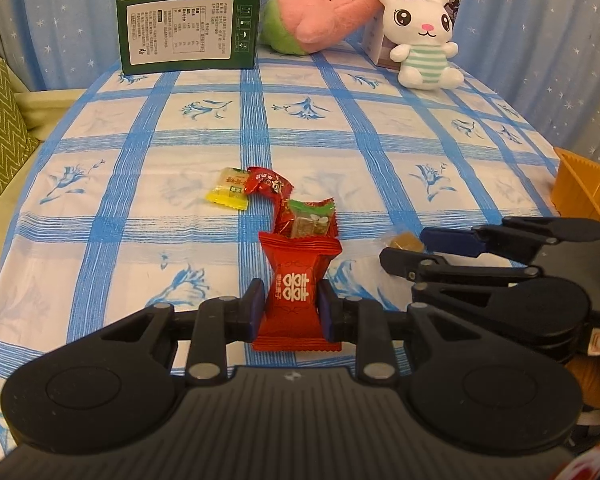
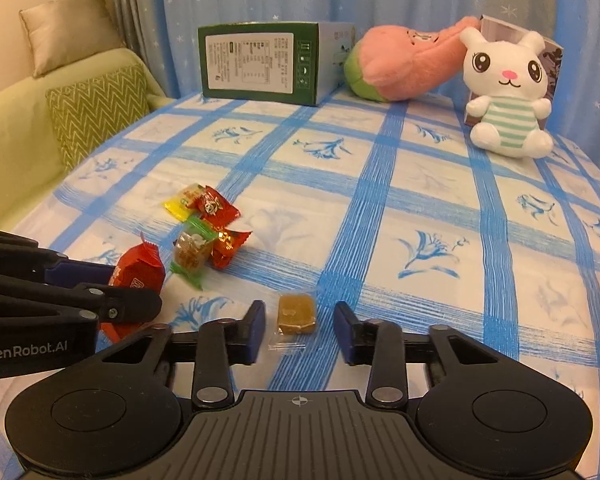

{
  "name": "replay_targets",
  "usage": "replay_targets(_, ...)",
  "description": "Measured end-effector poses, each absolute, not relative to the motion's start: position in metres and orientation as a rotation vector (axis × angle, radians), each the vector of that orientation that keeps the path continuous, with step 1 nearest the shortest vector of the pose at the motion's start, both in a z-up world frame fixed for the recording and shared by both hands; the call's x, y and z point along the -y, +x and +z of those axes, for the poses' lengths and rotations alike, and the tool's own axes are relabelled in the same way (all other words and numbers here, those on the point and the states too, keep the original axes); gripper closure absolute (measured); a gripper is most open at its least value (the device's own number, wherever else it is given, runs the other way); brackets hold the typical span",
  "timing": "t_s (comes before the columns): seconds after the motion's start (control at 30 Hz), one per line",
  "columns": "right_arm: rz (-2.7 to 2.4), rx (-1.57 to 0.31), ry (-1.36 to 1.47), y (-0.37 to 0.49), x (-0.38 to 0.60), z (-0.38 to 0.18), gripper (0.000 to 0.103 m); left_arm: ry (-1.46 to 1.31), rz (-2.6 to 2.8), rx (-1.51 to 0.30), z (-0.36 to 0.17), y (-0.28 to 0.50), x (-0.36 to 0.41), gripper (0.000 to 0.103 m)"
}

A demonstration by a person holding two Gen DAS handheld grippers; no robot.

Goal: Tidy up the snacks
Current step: 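Carry the red packet and caramel cube over the orange tray with both tools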

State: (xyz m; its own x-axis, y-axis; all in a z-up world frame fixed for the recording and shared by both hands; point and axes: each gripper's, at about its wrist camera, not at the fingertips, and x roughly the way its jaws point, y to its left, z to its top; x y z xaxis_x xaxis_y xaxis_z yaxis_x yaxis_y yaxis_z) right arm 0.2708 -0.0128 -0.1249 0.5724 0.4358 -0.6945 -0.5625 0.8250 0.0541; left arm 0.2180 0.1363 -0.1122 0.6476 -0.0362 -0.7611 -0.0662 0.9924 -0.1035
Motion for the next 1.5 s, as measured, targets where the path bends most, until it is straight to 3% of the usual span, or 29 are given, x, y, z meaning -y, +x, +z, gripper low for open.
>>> replay_targets(0.03, 0.595, -0.759, -0.188, 0.27, 0.012, -0.124, 0.081, -0.128, 0.017, -0.866, -0.112, 0.218, -0.136, 0.078)
replay_targets(0.87, 0.422, -0.685, -0.067, 0.162, 0.126, -0.033, 0.081, -0.117, -0.074, -0.813, -0.056, 0.146, -0.044, 0.078)
replay_targets(1.5, 0.303, -0.662, 0.014, 0.102, 0.216, -0.001, 0.081, -0.086, -0.187, -0.814, -0.026, 0.1, 0.038, 0.079)
